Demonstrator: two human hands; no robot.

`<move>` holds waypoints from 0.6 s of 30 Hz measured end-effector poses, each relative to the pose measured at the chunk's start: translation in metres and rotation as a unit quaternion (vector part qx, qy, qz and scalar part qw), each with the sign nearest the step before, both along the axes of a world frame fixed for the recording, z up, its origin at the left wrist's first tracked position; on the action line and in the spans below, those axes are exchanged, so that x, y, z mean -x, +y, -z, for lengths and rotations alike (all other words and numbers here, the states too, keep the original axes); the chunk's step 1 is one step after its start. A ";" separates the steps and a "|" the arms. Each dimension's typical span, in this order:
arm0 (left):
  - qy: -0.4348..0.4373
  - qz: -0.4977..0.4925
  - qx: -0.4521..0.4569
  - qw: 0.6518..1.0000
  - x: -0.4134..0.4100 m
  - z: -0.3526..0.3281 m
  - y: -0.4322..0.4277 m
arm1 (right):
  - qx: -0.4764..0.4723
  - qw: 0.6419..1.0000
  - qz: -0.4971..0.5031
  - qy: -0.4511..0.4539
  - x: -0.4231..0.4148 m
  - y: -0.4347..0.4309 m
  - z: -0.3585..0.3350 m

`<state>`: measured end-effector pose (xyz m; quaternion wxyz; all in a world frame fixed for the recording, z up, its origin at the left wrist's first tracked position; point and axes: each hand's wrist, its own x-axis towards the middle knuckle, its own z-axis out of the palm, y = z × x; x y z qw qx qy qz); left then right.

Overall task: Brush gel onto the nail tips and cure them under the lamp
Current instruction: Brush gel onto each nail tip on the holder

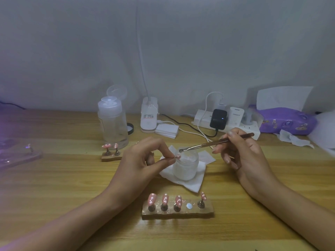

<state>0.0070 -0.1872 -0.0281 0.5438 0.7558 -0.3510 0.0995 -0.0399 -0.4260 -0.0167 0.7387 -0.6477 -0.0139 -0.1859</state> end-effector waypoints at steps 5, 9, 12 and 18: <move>0.008 -0.001 0.001 1.000 0.001 0.000 0.000 | 0.023 1.000 -0.010 0.004 0.000 0.002 0.000; 0.016 0.004 0.007 1.000 0.001 -0.001 0.000 | -0.003 1.000 0.001 0.002 0.000 0.001 -0.001; 0.009 -0.002 0.001 1.000 0.003 -0.002 0.000 | 0.022 1.000 -0.012 0.003 0.002 0.003 -0.001; 0.017 -0.007 0.005 1.000 0.003 -0.003 0.000 | -0.003 1.000 0.000 0.003 0.001 0.001 -0.002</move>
